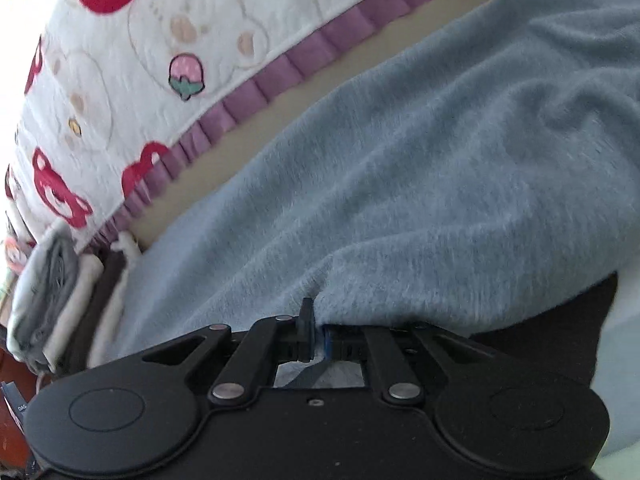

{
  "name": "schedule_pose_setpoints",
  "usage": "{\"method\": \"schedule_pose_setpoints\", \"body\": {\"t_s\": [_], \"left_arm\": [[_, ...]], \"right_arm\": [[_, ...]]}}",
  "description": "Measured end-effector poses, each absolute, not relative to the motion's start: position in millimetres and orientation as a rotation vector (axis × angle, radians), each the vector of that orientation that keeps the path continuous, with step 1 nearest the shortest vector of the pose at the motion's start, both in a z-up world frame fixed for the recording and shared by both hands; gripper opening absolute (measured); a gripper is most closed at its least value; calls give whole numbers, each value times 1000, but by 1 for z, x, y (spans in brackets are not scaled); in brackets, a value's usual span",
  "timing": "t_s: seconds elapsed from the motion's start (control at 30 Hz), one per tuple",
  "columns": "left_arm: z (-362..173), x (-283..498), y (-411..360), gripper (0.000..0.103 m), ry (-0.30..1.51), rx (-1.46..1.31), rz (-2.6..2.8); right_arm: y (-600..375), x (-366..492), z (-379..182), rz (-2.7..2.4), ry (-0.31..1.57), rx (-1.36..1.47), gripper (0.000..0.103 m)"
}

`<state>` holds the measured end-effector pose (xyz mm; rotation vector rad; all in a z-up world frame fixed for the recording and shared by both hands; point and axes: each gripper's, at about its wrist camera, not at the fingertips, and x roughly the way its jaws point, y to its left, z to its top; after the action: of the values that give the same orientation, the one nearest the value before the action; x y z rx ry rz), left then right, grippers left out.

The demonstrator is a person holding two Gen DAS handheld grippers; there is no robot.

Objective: Fold clothes

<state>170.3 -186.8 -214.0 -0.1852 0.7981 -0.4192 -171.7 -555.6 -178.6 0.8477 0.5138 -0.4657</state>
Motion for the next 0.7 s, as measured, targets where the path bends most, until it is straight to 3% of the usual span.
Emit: {"method": "schedule_pose_setpoints", "body": {"t_s": [0.07, 0.13, 0.27, 0.47, 0.57, 0.7], "left_arm": [[-207, 169, -187, 4, 785, -172, -416], [-202, 167, -188, 4, 772, -151, -410], [-206, 172, -188, 4, 791, -97, -397], [-218, 176, -182, 5, 833, -112, -387], [-217, 173, -186, 5, 823, -70, -391], [-217, 171, -186, 6, 821, -62, -390]], "right_arm": [[-557, -164, -171, -474, 547, 764, 15], [-556, -152, -169, -470, 617, 655, 50], [-552, -146, -167, -530, 750, 440, 45], [-575, -204, -145, -681, 769, 505, 42], [-593, -239, -137, -830, 749, 555, 48], [-595, -252, -139, -869, 829, 512, 48]]}}
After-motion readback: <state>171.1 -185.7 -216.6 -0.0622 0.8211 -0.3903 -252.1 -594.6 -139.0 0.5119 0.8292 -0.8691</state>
